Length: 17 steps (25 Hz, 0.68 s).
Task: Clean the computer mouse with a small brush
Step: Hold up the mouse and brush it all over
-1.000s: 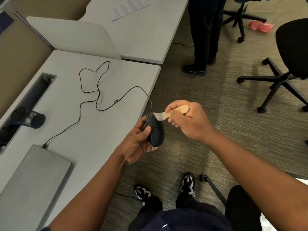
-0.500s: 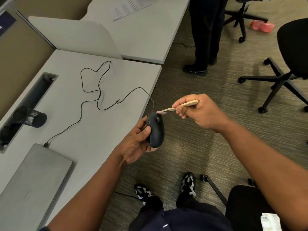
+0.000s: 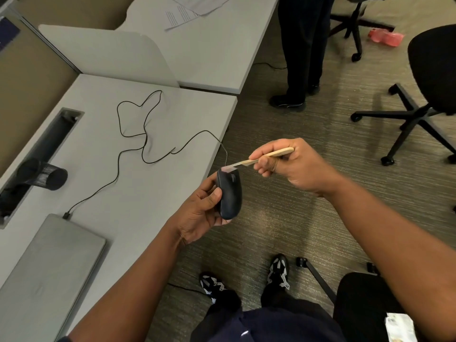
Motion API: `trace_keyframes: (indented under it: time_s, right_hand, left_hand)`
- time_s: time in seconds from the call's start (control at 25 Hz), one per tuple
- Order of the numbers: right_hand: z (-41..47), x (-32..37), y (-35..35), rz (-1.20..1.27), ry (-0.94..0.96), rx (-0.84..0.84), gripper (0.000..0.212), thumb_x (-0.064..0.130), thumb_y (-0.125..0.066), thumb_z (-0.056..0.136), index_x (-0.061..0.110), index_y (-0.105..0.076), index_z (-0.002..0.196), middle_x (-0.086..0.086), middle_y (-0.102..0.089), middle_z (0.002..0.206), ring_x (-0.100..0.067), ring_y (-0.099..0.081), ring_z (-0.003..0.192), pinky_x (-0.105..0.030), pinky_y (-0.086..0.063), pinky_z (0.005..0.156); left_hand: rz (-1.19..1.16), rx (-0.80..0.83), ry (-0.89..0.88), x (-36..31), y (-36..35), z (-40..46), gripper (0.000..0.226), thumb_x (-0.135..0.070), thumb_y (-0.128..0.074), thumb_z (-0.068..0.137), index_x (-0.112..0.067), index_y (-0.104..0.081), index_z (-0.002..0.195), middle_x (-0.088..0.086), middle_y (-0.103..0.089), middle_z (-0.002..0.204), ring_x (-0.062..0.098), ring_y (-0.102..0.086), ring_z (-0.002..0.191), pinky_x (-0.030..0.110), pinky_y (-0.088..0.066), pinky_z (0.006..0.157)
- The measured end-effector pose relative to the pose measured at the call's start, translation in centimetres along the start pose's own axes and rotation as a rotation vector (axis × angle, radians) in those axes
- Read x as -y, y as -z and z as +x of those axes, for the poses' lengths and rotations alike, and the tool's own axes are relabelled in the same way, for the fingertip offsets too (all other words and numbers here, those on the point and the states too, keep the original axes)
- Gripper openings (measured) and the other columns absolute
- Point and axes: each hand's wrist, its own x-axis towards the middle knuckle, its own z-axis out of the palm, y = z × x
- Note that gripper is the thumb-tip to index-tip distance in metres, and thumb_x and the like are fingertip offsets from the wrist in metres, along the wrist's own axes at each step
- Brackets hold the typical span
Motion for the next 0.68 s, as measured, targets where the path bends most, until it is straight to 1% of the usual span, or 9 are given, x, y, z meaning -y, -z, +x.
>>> trace_keyframes:
  time_s: [0.12,0.2,0.28,0.36,0.44,0.56,0.6,0.68]
  right_hand:
    - [0.12,-0.38,-0.11,-0.067,-0.013,-0.012,0.013,0.008,-0.068,0.096,0.008,-0.077,0.106,-0.023,-0.074,0.093,-0.022,-0.068,0.084,-0.029,-0.059,0.076]
    - [0.13,-0.61,0.42,-0.089,-0.015,-0.056,0.012,0.010,-0.069,0.096,0.011,-0.078,0.104,-0.022,-0.074,0.094,-0.022,-0.068,0.083,-0.030,-0.059,0.075]
    - [0.09,-0.55,0.34,-0.034,-0.004,-0.047,0.017,0.016,-0.070,0.093,0.008,-0.077,0.106,-0.023,-0.073,0.095,-0.023,-0.068,0.084,-0.030,-0.060,0.076]
    - [0.11,-0.50,-0.20,0.003,0.001,0.000,0.020,0.017,-0.070,0.093,0.005,-0.076,0.108,-0.024,-0.073,0.095,-0.023,-0.069,0.086,-0.030,-0.060,0.077]
    - [0.21,-0.56,-0.33,-0.044,-0.014,-0.002,0.014,0.012,-0.069,0.096,0.008,-0.077,0.106,-0.022,-0.073,0.093,-0.022,-0.069,0.085,-0.031,-0.060,0.078]
    - [0.36,-0.56,0.45,-0.111,-0.024,-0.052,0.012,0.011,-0.069,0.096,0.013,-0.078,0.103,-0.019,-0.074,0.093,-0.021,-0.068,0.083,-0.033,-0.059,0.078]
    - [0.36,-0.43,0.49,-0.081,-0.017,-0.053,0.012,0.014,-0.069,0.095,0.012,-0.078,0.104,-0.020,-0.074,0.094,-0.022,-0.068,0.084,-0.032,-0.059,0.078]
    - [0.35,-0.21,0.04,0.000,0.003,-0.015,0.020,0.019,-0.069,0.092,0.008,-0.077,0.106,-0.022,-0.074,0.095,-0.024,-0.068,0.086,-0.031,-0.061,0.077]
  left_hand:
    - [-0.015,0.013,-0.005,-0.14,-0.04,-0.02,0.087,-0.049,-0.097,0.064,-0.034,-0.059,0.141,0.002,-0.070,0.128,0.028,-0.070,0.109,0.054,-0.052,0.090]
    - [-0.037,0.001,0.006,-0.08,-0.03,-0.07,0.091,-0.049,-0.098,0.062,-0.034,-0.058,0.142,0.001,-0.070,0.128,0.028,-0.069,0.110,0.054,-0.054,0.089]
    - [-0.031,-0.005,0.013,-0.06,-0.02,-0.03,0.094,-0.050,-0.098,0.061,-0.032,-0.056,0.144,0.001,-0.070,0.129,0.028,-0.069,0.110,0.053,-0.055,0.088]
    - [-0.027,0.005,0.009,-0.14,-0.03,0.07,0.090,-0.050,-0.097,0.063,-0.033,-0.058,0.142,0.002,-0.070,0.128,0.028,-0.069,0.109,0.052,-0.056,0.086]
    - [-0.026,0.005,0.004,-0.33,-0.06,0.11,0.086,-0.049,-0.096,0.065,-0.034,-0.060,0.141,0.002,-0.070,0.129,0.027,-0.069,0.109,0.051,-0.056,0.085]
    - [-0.029,-0.016,0.010,-0.42,-0.05,0.10,0.089,-0.050,-0.098,0.062,-0.033,-0.059,0.140,-0.001,-0.071,0.127,0.026,-0.071,0.109,0.049,-0.057,0.085]
    - [-0.032,-0.016,0.012,-0.45,-0.09,0.16,0.090,-0.050,-0.098,0.061,-0.033,-0.060,0.140,-0.001,-0.072,0.127,0.026,-0.071,0.109,0.049,-0.057,0.085]
    - [-0.040,-0.006,0.010,-0.56,-0.19,0.29,0.088,-0.049,-0.098,0.061,-0.033,-0.060,0.139,0.000,-0.071,0.127,0.026,-0.071,0.108,0.049,-0.058,0.084]
